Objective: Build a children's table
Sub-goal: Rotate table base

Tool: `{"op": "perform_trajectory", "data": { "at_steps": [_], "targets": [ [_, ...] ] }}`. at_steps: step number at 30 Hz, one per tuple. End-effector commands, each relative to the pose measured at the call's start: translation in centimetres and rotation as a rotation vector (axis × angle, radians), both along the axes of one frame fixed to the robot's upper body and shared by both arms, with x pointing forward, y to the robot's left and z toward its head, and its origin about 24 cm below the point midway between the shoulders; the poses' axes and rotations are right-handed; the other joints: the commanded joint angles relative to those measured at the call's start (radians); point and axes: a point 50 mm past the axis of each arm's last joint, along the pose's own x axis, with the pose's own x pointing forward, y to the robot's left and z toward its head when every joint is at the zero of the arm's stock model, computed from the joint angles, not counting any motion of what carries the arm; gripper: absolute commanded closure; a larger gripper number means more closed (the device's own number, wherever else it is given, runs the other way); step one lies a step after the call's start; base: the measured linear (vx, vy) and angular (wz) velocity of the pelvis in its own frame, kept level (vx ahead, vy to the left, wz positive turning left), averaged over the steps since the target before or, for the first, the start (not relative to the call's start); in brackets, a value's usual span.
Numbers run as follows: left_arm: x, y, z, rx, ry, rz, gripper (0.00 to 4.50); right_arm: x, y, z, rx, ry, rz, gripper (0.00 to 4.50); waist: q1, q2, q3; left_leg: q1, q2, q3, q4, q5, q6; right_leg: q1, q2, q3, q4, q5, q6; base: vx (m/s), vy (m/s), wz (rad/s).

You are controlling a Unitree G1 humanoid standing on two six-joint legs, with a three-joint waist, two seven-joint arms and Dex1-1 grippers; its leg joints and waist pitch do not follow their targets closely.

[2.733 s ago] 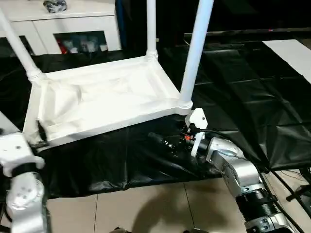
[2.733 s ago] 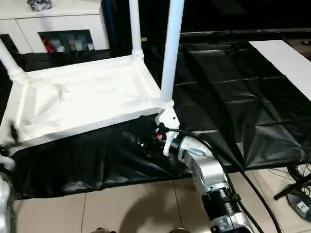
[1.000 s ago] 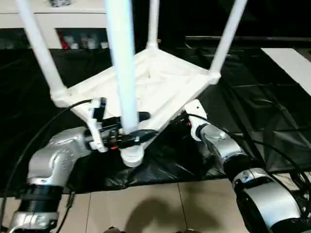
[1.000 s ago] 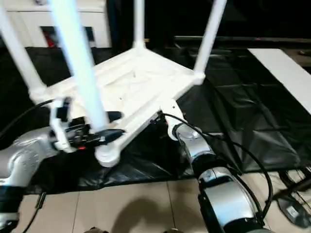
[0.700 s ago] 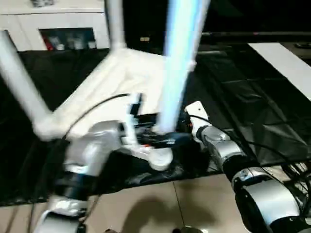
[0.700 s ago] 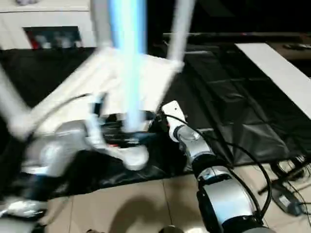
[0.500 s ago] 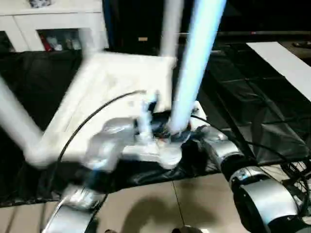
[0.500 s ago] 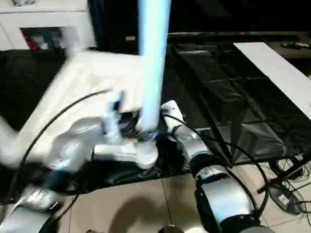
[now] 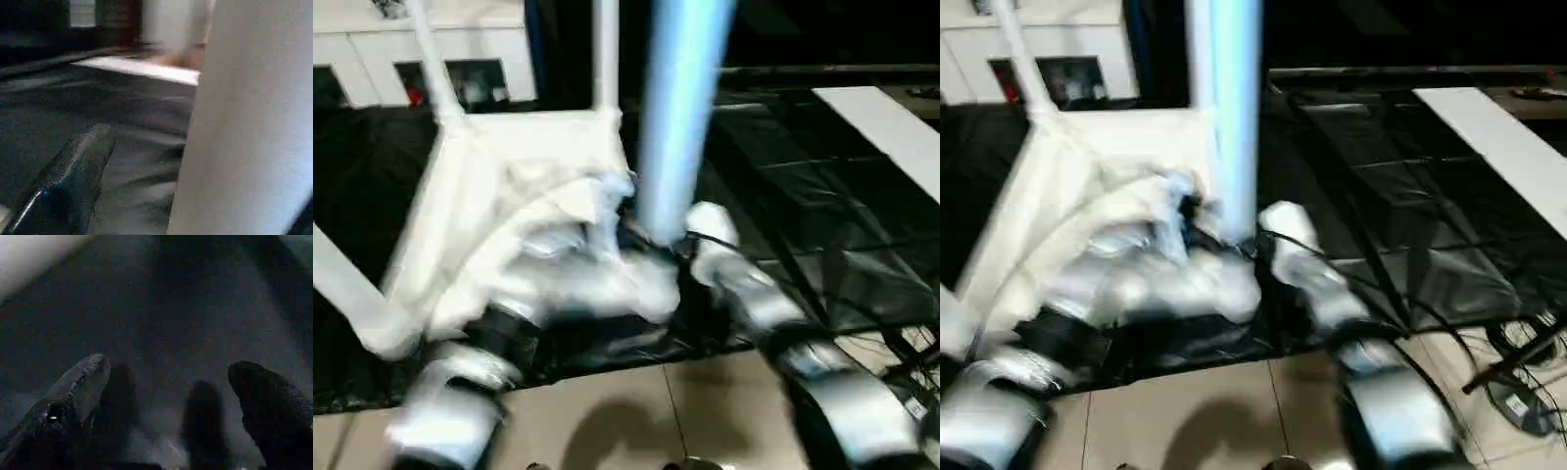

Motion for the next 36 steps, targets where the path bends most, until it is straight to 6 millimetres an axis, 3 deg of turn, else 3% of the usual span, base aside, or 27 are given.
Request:
{"op": "perform_trajectory", "data": {
  "at_steps": [1,2,3,4,6,7,8,10,11,13,14,16,17,18,20,22,26,27,28,29,30,31,32,33,34,35,36],
  "targets": [
    [0.2,0.8,-1.1,-0.004,0.032,0.082,0.00,0.4,0.6,0.9,0.020,-0.044,0.024,0.07,0.008,0.004,-0.069,0.001,-0.002,-0.009,-0.064,-0.325,-0.003,0.059,-0.035,0.024,-0.091,-0.409,-0.149,0.000,0.000,0.00],
    [0.1,1.0,-1.1,-0.030,0.026,0.089,0.00,0.3,0.5,1.1,0.028,-0.054,0.026,0.07,0.008,0.006,-0.069,0.002,0.001,-0.011,-0.064,-0.322,-0.003,0.055,-0.037,0.025,-0.092,-0.412,-0.152,0.000,0.000,0.00],
    [0.1,1.0,-1.1,-0.039,0.019,0.089,0.00,0.2,0.4,1.1,0.031,-0.058,0.027,0.07,0.012,0.010,-0.073,0.009,0.005,-0.010,-0.062,-0.311,0.001,0.048,-0.041,0.030,-0.092,-0.367,-0.180,0.000,0.000,0.00],
    [0.0,1.0,-1.1,-0.044,0.018,0.083,0.00,0.2,0.4,1.1,0.033,-0.061,0.027,0.07,0.014,0.009,-0.073,0.008,0.006,-0.009,-0.060,-0.305,0.008,0.045,-0.036,0.030,-0.087,-0.314,-0.210,0.000,0.000,0.00],
    [-0.7,0.1,-0.9,-0.110,0.000,0.013,0.00,0.2,0.2,1.7,0.062,-0.091,0.025,0.07,0.020,0.014,-0.071,0.005,0.010,-0.008,-0.064,-0.302,0.019,0.048,-0.038,0.029,-0.084,-0.270,-0.236,0.000,0.000,0.00],
    [-0.9,-0.3,-0.9,-0.134,-0.004,-0.009,0.00,0.1,0.1,1.9,0.067,-0.101,0.023,0.07,0.022,0.011,-0.071,0.003,0.009,-0.008,-0.063,-0.296,0.020,0.050,-0.038,0.029,-0.082,-0.263,-0.237,0.000,0.000,0.00],
    [-1.4,-0.8,-0.8,-0.172,-0.013,-0.048,0.00,0.1,0.0,2.3,0.081,-0.121,0.023,0.07,0.031,0.015,-0.074,0.011,0.013,-0.006,-0.061,-0.283,0.025,0.045,-0.038,0.031,-0.081,-0.227,-0.250,0.000,0.000,0.00],
    [-2.5,-1.7,-0.9,-0.211,-0.024,-0.108,0.00,-0.1,-0.1,2.9,0.093,-0.148,0.035,0.07,0.041,0.018,-0.080,0.005,0.016,-0.006,-0.060,-0.226,0.038,0.054,-0.035,0.033,-0.064,-0.110,-0.277,0.000,0.000,0.00],
    [-2.7,-1.8,-0.9,-0.214,-0.028,-0.114,0.00,-0.2,-0.1,3.0,0.094,-0.152,0.037,0.07,0.049,0.021,-0.083,0.008,0.018,-0.003,-0.058,-0.187,0.052,0.051,-0.033,0.033,-0.058,-0.025,-0.291,0.000,0.000,0.00],
    [-3.1,-2.0,-1.1,-0.219,-0.029,-0.113,0.00,-0.3,-0.1,3.3,0.099,-0.167,0.050,0.07,0.049,0.022,-0.084,0.006,0.015,-0.002,-0.057,-0.169,0.066,0.055,-0.030,0.031,-0.053,0.020,-0.297,0.000,0.000,0.00],
    [-3.2,-1.9,-1.3,-0.210,-0.024,-0.074,0.00,-0.5,-0.1,3.6,0.099,-0.183,0.065,0.07,0.051,0.026,-0.082,0.006,0.014,-0.003,-0.058,-0.177,0.067,0.056,-0.031,0.030,-0.055,0.005,-0.291,0.000,0.000,0.00],
    [-3.4,-1.6,-1.4,-0.193,-0.025,-0.020,0.00,-0.8,0.0,3.8,0.092,-0.196,0.079,0.07,0.048,0.019,-0.077,0.005,0.015,-0.003,-0.062,-0.215,0.055,0.058,-0.033,0.031,-0.063,-0.057,-0.270,0.000,0.000,0.00],
    [-3.4,-1.6,-1.4,-0.191,-0.028,-0.016,0.00,-0.8,-0.1,3.9,0.092,-0.197,0.082,0.07,0.046,0.019,-0.073,0.004,0.013,-0.004,-0.064,-0.250,0.041,0.056,-0.035,0.030,-0.071,-0.133,-0.250,0.000,0.000,0.00],
    [-3.6,-1.9,-1.1,-0.197,-0.039,-0.027,0.00,-1.0,-0.1,4.0,0.091,-0.199,0.089,0.07,0.044,0.008,-0.070,0.005,0.012,-0.004,-0.066,-0.279,0.028,0.055,-0.035,0.030,-0.079,-0.215,-0.225,0.000,0.000,0.00],
    [-3.7,-2.6,-0.7,-0.217,-0.048,-0.072,0.00,-1.1,0.0,4.1,0.093,-0.201,0.108,0.07,0.042,0.009,-0.066,0.006,0.012,-0.005,-0.068,-0.304,0.015,0.049,-0.036,0.032,-0.088,-0.302,-0.193,0.000,0.000,0.00],
    [-3.8,-3.1,-0.5,-0.224,-0.040,-0.118,0.00,-1.3,0.1,4.2,0.099,-0.198,0.133,0.07,0.042,0.008,-0.069,0.007,0.012,-0.006,-0.067,-0.296,0.010,0.047,-0.035,0.033,-0.088,-0.303,-0.182,0.000,0.000,0.00],
    [-4.3,-4.2,-0.6,-0.201,-0.001,-0.229,0.00,-1.7,0.5,4.4,0.112,-0.181,0.212,0.07,0.044,0.012,-0.072,0.005,0.012,-0.006,-0.065,-0.252,0.023,0.048,-0.031,0.035,-0.076,-0.203,-0.203,0.000,0.000,0.00],
    [-3.9,-4.1,-0.7,-0.171,-0.003,-0.193,0.00,-1.9,0.6,4.7,0.130,-0.174,0.248,0.07,0.045,0.013,-0.073,0.005,0.011,-0.005,-0.064,-0.240,0.033,0.049,-0.028,0.036,-0.075,-0.170,-0.211,0.000,0.000,0.00],
    [-3.7,-4.0,-0.9,-0.148,-0.005,-0.166,0.00,-2.1,0.7,4.8,0.144,-0.168,0.275,0.07,0.049,0.032,-0.074,0.008,0.012,-0.005,-0.062,-0.232,0.036,0.047,-0.030,0.037,-0.071,-0.134,-0.224,0.000,0.000,0.00],
    [-2.9,-3.3,-1.2,-0.093,-0.003,-0.075,0.00,-2.4,0.9,5.0,0.159,-0.160,0.315,0.07,0.045,0.023,-0.072,0.005,0.011,-0.004,-0.063,-0.237,0.041,0.050,-0.026,0.036,-0.077,-0.129,-0.221,0.000,0.000,0.00],
    [-2.3,-2.5,-1.4,-0.053,-0.007,0.006,0.00,-2.7,1.0,5.2,0.170,-0.154,0.348,0.07,0.045,0.028,-0.074,0.003,0.007,-0.008,-0.062,-0.239,0.045,0.057,-0.025,0.035,-0.072,-0.120,-0.211,0.000,0.000,0.00],
    [-2.0,-1.9,-1.5,-0.030,-0.007,0.054,0.00,-2.9,1.0,5.4,0.174,-0.150,0.368,0.07,0.043,0.021,-0.073,-0.001,0.005,-0.007,-0.063,-0.239,0.046,0.059,-0.025,0.035,-0.076,-0.127,-0.201,0.000,0.000,0.00],
    [-1.9,-1.3,-1.7,-0.018,0.000,0.082,0.00,-3.2,0.9,5.4,0.175,-0.146,0.388,0.07,0.042,0.028,-0.074,0.000,0.005,-0.010,-0.063,-0.244,0.044,0.061,-0.028,0.033,-0.078,-0.155,-0.188,0.000,0.000,0.00],
    [-1.9,-1.2,-1.7,-0.019,0.003,0.083,0.00,-3.2,0.9,5.5,0.175,-0.145,0.391,0.07,0.041,0.024,-0.073,-0.003,0.005,-0.010,-0.062,-0.242,0.040,0.062,-0.030,0.033,-0.078,-0.166,-0.185,0.000,0.000,0.00],
    [-2.0,-0.6,-1.7,-0.020,-0.001,0.099,0.00,-3.4,0.8,5.4,0.169,-0.139,0.404,0.07,0.039,0.032,-0.072,-0.005,0.004,-0.013,-0.065,-0.247,0.031,0.062,-0.031,0.032,-0.081,-0.209,-0.183,0.000,0.000,0.00],
    [-2.2,0.0,-1.8,-0.030,-0.008,0.122,0.00,-3.6,0.7,5.3,0.160,-0.137,0.410,0.07,0.036,0.028,-0.071,-0.002,0.003,-0.010,-0.062,-0.268,0.026,0.057,-0.029,0.033,-0.088,-0.247,-0.183,0.000,0.000,0.00],
    [-2.2,0.3,-1.8,-0.040,-0.011,0.128,0.00,-3.7,0.6,5.3,0.161,-0.136,0.411,0.07,0.034,0.030,-0.069,-0.004,0.002,-0.010,-0.064,-0.280,0.021,0.056,-0.030,0.033,-0.091,-0.278,-0.179,0.000,0.000,0.00]
  ]
}}
